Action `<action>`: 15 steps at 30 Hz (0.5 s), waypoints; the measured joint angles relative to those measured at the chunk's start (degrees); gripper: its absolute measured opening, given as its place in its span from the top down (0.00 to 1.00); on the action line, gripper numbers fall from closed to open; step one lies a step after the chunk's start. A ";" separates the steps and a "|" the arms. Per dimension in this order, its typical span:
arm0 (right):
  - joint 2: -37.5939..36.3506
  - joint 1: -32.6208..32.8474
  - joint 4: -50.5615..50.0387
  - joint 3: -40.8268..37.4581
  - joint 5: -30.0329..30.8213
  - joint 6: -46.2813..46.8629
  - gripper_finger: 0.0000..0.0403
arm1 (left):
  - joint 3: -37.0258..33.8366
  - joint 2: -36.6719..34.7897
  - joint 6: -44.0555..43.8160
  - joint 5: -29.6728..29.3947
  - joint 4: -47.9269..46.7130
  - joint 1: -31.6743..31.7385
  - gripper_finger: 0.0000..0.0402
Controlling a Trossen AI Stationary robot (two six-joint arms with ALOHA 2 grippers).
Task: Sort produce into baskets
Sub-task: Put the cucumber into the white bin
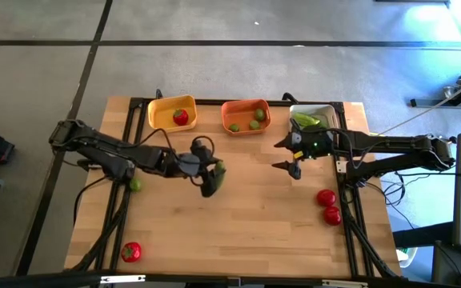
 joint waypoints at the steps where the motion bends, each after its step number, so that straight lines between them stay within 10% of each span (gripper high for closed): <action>1: 0.00 0.00 0.54 0.00 0.00 0.00 0.11 | 0.00 0.00 0.90 0.00 0.97 0.43 0.61; 15: 0.02 0.00 14.12 -4.63 -3.89 0.16 0.11 | -0.07 4.32 13.05 0.04 16.60 4.49 0.61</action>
